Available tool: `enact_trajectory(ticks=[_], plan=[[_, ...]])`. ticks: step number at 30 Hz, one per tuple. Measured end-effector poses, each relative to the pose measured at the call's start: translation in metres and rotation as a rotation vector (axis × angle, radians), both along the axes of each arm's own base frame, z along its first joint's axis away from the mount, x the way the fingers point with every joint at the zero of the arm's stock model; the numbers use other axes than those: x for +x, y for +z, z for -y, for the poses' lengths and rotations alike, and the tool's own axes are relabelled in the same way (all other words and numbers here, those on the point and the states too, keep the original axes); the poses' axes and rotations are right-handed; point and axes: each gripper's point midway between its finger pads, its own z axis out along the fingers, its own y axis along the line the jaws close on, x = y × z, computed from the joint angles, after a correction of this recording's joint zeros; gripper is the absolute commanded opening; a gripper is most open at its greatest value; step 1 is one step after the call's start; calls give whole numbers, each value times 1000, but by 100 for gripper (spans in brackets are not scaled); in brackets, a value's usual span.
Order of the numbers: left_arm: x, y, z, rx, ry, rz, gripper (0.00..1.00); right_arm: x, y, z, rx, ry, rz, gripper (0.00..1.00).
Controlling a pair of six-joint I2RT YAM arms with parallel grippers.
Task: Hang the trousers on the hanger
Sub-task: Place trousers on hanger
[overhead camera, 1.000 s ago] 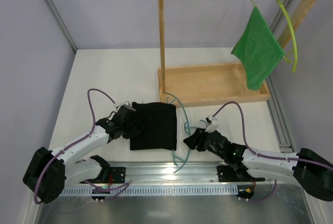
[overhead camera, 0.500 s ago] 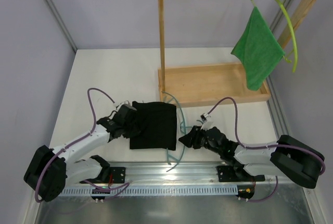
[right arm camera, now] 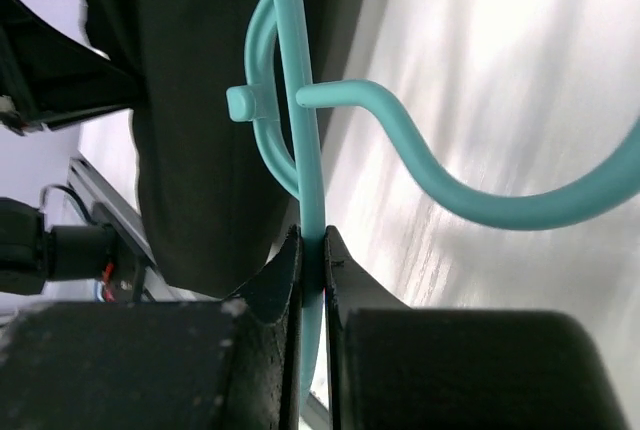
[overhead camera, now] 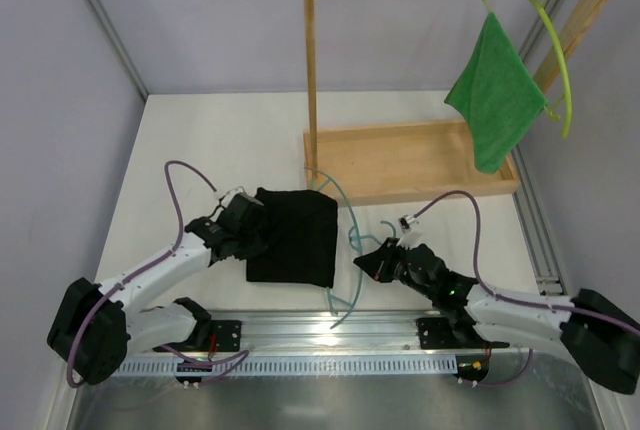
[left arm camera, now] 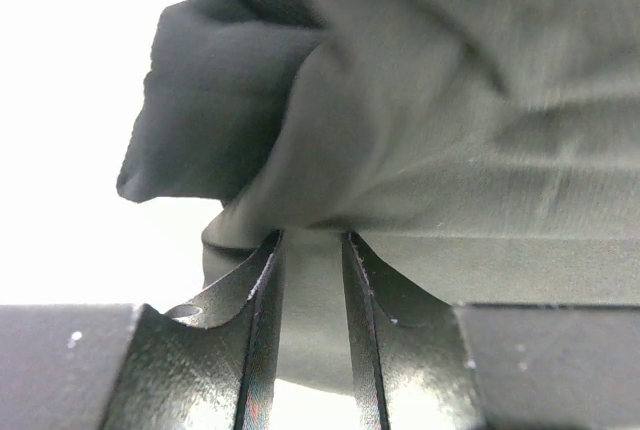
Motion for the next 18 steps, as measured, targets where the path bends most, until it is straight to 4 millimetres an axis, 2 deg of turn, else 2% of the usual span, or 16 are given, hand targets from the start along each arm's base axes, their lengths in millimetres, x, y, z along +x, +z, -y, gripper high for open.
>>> enact_trajectory(ticks=[5, 9, 11, 12, 15, 18], plan=[[13, 22, -10, 23, 35, 47, 30, 5, 33, 31, -15, -103, 77, 4], [18, 29, -9, 5, 38, 64, 30, 7, 64, 53, -78, -169, 106, 4], [17, 32, 2, -47, 5, 57, 33, 8, 79, 60, -130, -183, 100, 4], [17, 35, 11, -95, -20, 59, 40, 8, 86, 61, -159, -184, 91, 4], [16, 48, 39, -253, -95, 97, 50, 10, 99, 67, -249, -191, 64, 4], [7, 62, 53, -367, -151, 133, 55, 10, 106, 74, -328, -195, 47, 4]])
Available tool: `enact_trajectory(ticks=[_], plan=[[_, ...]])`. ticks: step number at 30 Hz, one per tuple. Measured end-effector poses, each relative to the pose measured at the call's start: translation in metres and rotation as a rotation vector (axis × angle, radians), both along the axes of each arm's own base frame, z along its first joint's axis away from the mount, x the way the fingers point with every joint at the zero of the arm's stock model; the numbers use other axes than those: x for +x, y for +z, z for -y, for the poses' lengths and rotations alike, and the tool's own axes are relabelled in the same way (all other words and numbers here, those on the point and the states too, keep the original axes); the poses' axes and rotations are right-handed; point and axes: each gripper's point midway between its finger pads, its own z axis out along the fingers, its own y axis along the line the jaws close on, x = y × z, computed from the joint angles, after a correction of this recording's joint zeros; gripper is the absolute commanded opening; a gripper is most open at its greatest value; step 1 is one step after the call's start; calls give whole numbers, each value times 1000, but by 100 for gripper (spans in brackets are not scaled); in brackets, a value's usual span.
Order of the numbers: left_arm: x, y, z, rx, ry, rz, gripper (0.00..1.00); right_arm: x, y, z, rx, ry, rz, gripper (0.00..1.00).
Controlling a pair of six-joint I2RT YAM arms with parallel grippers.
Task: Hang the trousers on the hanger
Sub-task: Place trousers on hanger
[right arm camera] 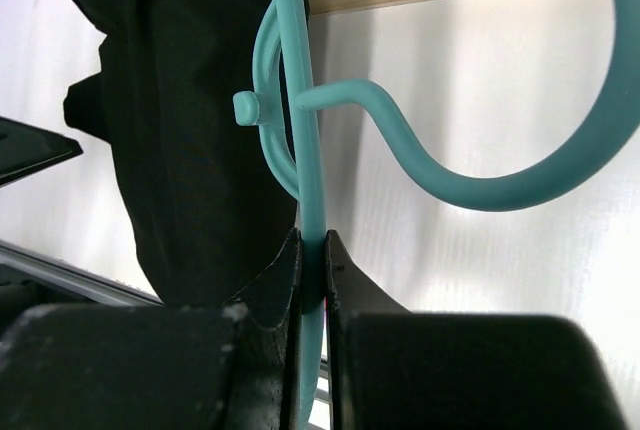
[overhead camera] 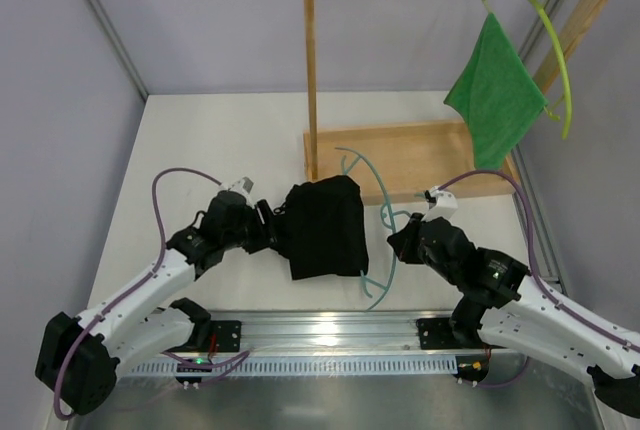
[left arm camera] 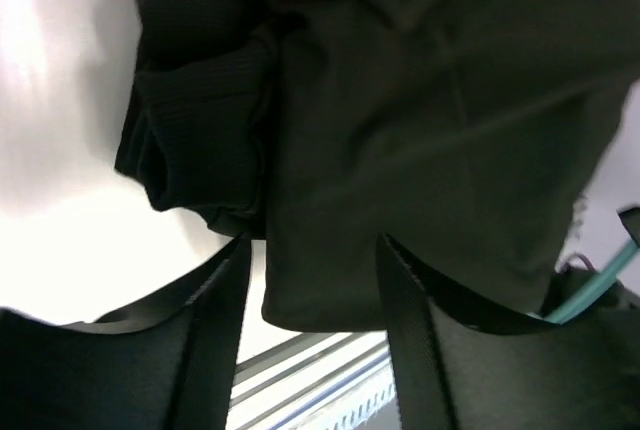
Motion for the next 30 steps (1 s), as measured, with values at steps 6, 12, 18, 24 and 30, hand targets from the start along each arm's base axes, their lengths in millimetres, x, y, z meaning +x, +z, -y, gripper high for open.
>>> enact_trajectory(ticks=[6, 12, 18, 24, 30], plan=[[-14, -10, 13, -115, -65, 28, 63, -3, 5, 8, -55, -3, -17, 4], [-36, -53, 27, -150, -130, -82, 65, -6, -11, 12, -67, -10, -40, 4], [-40, -48, 50, -195, -186, -57, 67, -11, -32, 17, -76, -22, -67, 4], [-47, -67, 58, -172, -186, -128, 43, -14, -39, 21, -55, -33, -62, 4], [-42, -56, 61, -150, -159, -137, 1, -15, -56, 22, -49, -49, -81, 3]])
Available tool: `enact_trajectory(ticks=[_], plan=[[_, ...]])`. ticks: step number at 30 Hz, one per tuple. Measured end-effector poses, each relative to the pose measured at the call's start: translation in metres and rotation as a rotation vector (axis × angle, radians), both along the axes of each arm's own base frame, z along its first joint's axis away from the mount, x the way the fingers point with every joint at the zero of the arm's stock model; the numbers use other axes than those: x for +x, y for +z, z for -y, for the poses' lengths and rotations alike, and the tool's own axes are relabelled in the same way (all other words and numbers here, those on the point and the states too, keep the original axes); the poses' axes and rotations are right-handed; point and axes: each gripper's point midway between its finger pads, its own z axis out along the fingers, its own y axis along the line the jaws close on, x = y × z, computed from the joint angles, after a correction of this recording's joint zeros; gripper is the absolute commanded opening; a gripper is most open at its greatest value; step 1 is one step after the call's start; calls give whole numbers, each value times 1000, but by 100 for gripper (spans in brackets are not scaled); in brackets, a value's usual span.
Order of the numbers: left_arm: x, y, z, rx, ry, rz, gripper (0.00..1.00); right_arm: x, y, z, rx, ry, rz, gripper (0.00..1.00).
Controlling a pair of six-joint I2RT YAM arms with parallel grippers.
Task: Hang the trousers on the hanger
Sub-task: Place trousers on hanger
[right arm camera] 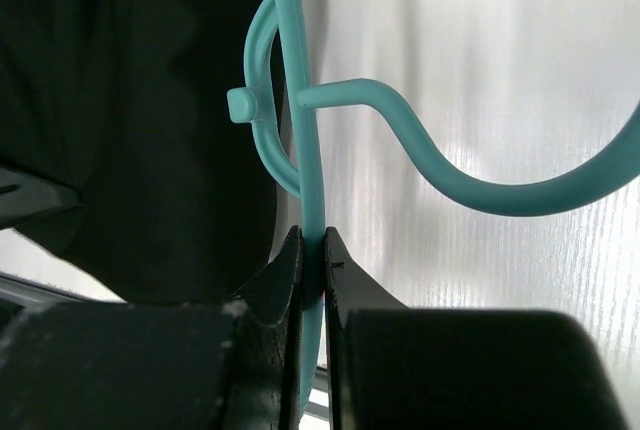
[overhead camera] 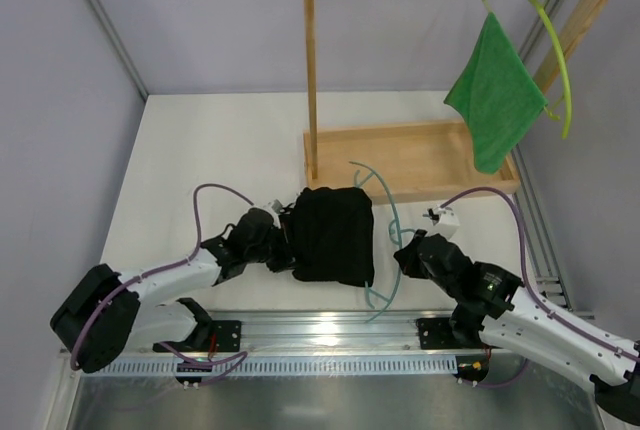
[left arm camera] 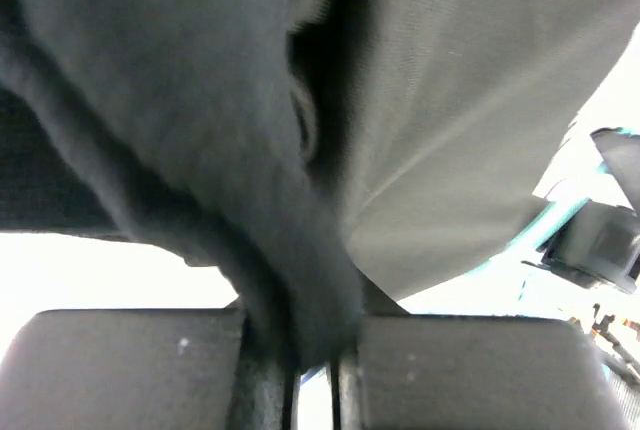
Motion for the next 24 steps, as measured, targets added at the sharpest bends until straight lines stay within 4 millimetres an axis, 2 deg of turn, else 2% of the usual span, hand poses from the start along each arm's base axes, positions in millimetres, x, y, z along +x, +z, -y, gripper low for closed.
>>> enact_trajectory(ticks=[2, 6, 8, 11, 13, 18, 19, 22, 24], plan=[[6, 13, 0, 16, 17, 12, 1, -1, -12, 1, -2, -13, -14, 4], [22, 59, 3, 24, 54, 63, 1, -3, -36, 4, -9, -33, -46, 4], [29, 82, 6, 22, 63, 82, 1, -3, -43, 1, 5, -43, -54, 4], [33, 102, 8, 26, 64, 97, 1, 1, -49, -7, 34, -54, -63, 4], [33, 105, 7, 44, 63, 91, 1, 3, -53, -12, 53, -58, -68, 4], [28, 93, 1, 91, 62, 46, 2, 5, -64, -18, 70, -69, -83, 4], [27, 91, 0, 102, 61, 38, 16, 6, -66, -18, 72, -70, -85, 4], [26, 91, -3, 129, 59, 31, 29, 6, -65, -21, 86, -71, -83, 4], [27, 92, -6, 144, 61, 37, 35, 7, -63, -21, 95, -72, -78, 4]])
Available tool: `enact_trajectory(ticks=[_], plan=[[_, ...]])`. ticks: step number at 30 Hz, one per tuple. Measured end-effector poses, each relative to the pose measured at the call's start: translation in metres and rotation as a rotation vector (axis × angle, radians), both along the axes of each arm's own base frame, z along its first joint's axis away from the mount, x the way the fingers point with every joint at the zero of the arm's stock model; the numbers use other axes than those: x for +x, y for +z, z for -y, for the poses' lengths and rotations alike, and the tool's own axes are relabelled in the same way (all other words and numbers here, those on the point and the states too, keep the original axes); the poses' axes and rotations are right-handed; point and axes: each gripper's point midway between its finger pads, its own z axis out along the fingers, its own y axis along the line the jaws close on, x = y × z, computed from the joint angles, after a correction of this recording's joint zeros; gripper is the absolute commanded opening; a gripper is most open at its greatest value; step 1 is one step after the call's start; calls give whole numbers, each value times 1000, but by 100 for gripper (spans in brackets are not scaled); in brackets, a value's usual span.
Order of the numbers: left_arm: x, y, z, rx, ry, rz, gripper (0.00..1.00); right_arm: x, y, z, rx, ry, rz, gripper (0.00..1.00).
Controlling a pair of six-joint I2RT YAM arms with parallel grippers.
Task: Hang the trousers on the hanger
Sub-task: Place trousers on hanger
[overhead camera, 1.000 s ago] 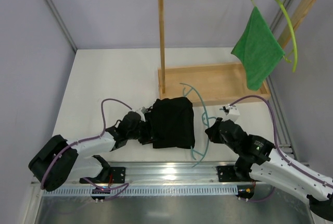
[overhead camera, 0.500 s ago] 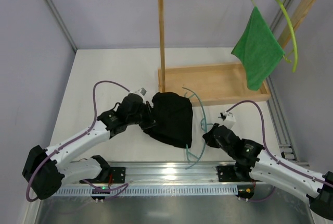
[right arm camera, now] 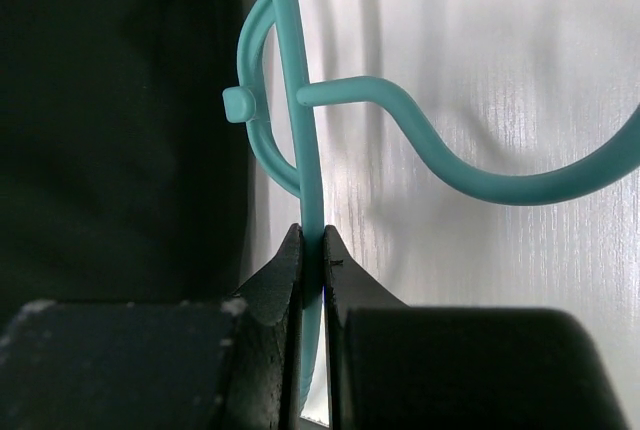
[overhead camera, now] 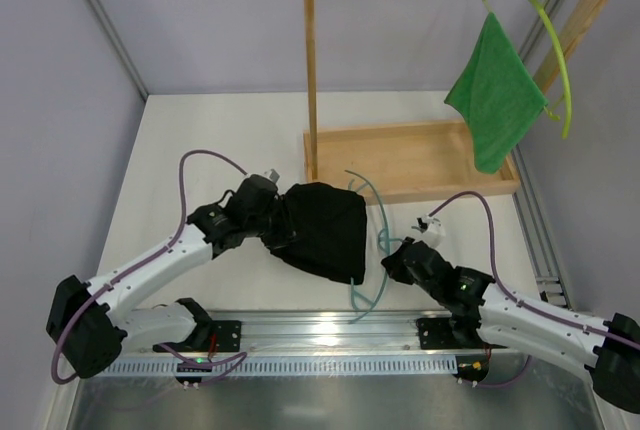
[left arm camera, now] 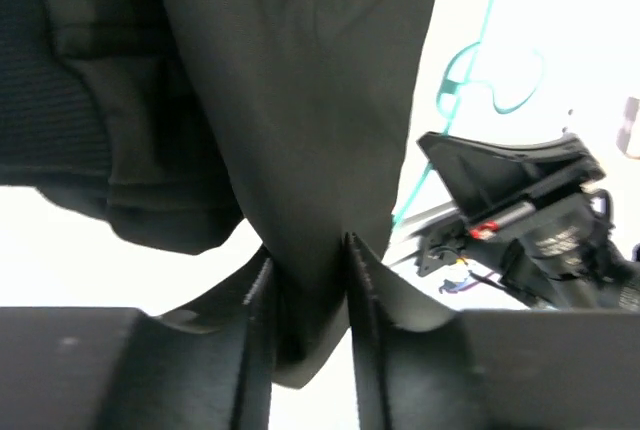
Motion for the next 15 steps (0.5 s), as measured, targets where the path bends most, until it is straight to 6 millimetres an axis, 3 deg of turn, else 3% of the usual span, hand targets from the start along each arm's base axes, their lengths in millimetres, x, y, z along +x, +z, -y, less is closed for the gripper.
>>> enact_trajectory(ticks=[2, 9, 13, 15], plan=[[-1, -3, -6, 28, 5, 3, 42, 0, 3, 0, 10, 0, 7, 4], [3, 5, -32, 112, 63, 72, 41, -3, 9, 7, 15, -3, 22, 4], [13, 1, -32, 150, 66, 81, 45, -5, 7, 10, -3, -3, 15, 4], [16, -10, -29, 170, 53, 53, 45, -6, 6, 11, -8, -3, 10, 4]])
